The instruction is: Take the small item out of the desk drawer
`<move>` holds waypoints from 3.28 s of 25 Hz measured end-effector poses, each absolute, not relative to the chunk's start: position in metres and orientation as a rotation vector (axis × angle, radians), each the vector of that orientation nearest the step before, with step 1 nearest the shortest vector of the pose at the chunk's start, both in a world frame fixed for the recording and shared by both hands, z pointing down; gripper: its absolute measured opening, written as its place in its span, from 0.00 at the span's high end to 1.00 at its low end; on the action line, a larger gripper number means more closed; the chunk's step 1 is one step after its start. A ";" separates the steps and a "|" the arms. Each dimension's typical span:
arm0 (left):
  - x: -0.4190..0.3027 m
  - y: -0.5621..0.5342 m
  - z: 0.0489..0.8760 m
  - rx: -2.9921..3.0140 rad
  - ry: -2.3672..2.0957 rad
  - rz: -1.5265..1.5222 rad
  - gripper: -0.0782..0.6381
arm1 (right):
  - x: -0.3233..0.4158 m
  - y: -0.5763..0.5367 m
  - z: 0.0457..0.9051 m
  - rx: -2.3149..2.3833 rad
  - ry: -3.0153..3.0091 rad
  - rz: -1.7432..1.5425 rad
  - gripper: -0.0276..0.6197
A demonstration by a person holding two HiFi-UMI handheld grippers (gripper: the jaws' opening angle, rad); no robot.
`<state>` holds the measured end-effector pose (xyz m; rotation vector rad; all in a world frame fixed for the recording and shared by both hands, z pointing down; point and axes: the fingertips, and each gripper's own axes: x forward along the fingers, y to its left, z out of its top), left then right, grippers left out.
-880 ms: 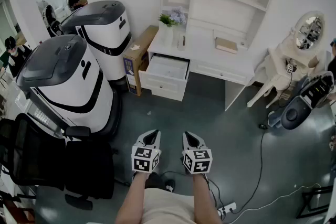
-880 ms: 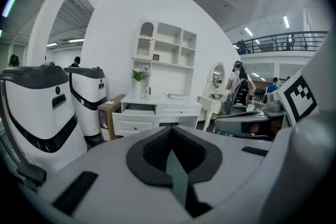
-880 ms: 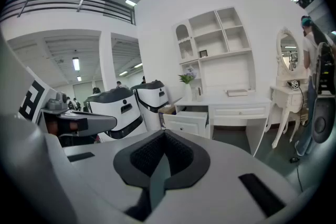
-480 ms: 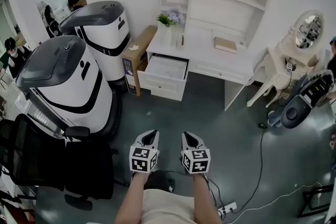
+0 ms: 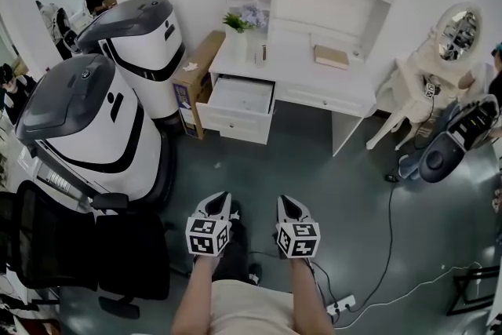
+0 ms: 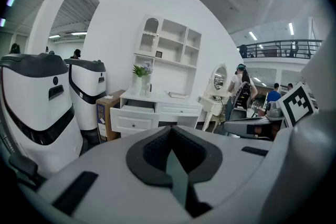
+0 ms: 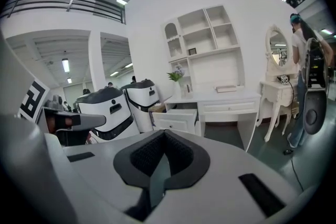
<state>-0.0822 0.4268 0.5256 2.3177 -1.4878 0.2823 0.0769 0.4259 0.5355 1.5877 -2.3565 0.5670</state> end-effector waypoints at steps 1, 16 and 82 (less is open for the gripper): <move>-0.083 0.419 0.525 2.319 -1.492 0.282 0.87 | 0.078 0.419 0.537 1.590 -2.352 0.569 0.93; -0.106 0.247 0.526 2.266 -1.524 0.180 0.87 | 0.074 0.262 0.558 1.571 -2.299 0.594 0.93; -0.049 -0.248 0.726 2.055 -1.301 0.706 0.73 | 0.106 -0.192 0.659 1.245 -2.257 0.880 0.93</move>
